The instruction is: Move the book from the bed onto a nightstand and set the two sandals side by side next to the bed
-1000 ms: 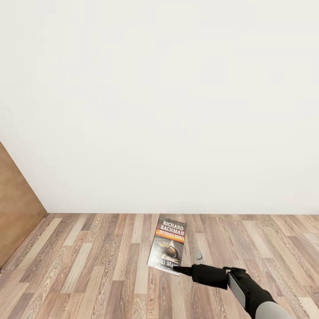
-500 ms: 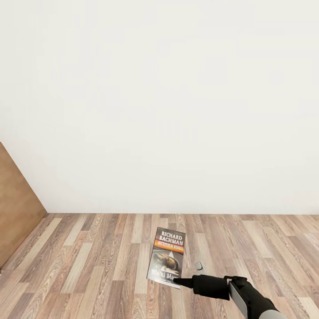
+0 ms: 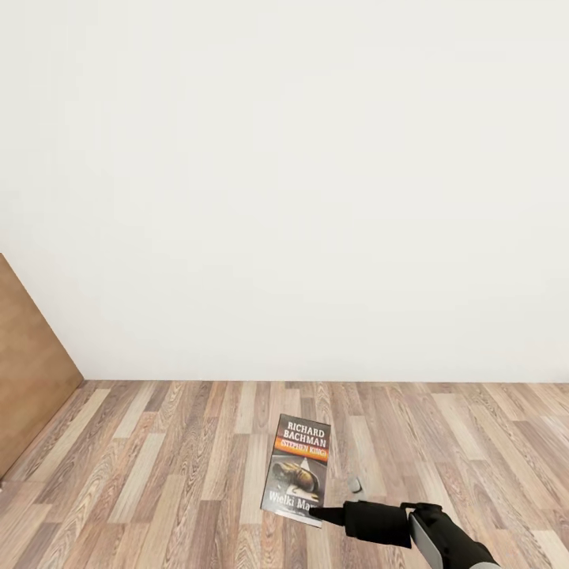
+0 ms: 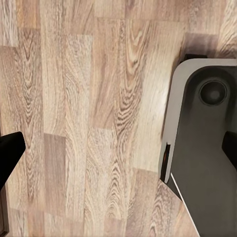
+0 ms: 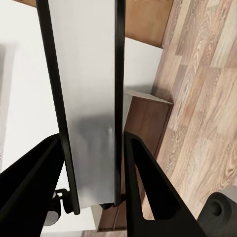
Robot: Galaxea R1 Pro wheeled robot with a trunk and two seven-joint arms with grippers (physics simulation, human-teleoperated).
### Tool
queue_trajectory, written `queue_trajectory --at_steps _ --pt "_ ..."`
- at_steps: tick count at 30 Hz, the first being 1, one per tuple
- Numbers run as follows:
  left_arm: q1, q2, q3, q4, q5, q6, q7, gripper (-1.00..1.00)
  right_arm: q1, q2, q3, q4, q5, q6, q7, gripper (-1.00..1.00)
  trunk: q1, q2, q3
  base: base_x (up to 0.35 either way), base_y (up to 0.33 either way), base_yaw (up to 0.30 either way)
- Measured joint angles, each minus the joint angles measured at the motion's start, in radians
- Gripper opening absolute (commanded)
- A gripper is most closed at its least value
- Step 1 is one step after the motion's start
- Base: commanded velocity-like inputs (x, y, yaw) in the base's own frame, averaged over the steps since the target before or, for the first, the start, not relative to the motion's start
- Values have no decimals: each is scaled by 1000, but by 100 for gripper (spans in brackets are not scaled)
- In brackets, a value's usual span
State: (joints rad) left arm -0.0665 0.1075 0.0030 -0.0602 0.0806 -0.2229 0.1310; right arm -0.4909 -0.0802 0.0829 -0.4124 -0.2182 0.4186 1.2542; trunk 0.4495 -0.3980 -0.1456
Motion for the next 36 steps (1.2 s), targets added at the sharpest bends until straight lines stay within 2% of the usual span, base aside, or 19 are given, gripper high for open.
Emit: queue_trajectory --at_steps 19,36 --pt "0 0 -1 0 0 0 0 100 4 1 0 43 13 -2 -3 -100 0 0 0 2 2 0" --pt "0 0 -2 0 0 0 0 100 20 2 0 56 20 -4 -3 -100 0 0 0 70 74 0"
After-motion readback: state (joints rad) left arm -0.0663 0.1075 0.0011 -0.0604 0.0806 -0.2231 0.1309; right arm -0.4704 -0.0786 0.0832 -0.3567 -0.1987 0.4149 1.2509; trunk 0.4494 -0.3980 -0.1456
